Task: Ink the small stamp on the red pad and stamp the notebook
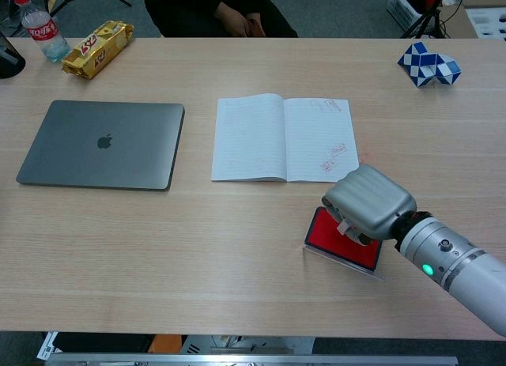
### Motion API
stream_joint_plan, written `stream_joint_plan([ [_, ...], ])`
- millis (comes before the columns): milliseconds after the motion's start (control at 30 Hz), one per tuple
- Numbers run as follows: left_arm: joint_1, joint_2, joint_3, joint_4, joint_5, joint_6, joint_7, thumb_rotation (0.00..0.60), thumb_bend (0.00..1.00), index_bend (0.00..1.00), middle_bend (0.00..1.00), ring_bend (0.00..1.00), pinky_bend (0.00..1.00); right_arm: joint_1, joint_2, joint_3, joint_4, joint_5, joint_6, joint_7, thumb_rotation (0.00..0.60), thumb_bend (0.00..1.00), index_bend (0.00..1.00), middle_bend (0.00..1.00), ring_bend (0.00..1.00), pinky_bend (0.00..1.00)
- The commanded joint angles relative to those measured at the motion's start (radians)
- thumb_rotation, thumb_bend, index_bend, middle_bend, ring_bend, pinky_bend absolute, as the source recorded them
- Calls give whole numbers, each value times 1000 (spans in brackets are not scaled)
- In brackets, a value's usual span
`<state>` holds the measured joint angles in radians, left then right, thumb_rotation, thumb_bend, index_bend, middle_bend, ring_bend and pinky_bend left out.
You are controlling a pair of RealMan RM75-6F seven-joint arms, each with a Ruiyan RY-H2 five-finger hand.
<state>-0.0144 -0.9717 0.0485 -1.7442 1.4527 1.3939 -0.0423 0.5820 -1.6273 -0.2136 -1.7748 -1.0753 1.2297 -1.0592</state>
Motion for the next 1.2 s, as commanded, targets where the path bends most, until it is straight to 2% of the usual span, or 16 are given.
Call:
stream_joint_plan([
  [33, 0, 0, 0, 0, 1, 0, 0, 600, 269, 35, 29, 27, 44, -12, -9, -3, 17, -18, 0, 7, 600, 353, 687, 1000, 1000, 1000],
  [633, 0, 6, -2, -13, 3, 4, 6, 600, 268, 35, 29, 27, 44, -58, -25, 20, 80, -66, -27, 40, 600, 354, 700, 1000, 1000, 1000],
  [1200, 1, 7, -2, -16, -3, 4, 10, 600, 268, 35, 29, 27, 44, -90, -36, 43, 120, -66, -58, 56, 600, 355, 703, 1000, 1000, 1000],
])
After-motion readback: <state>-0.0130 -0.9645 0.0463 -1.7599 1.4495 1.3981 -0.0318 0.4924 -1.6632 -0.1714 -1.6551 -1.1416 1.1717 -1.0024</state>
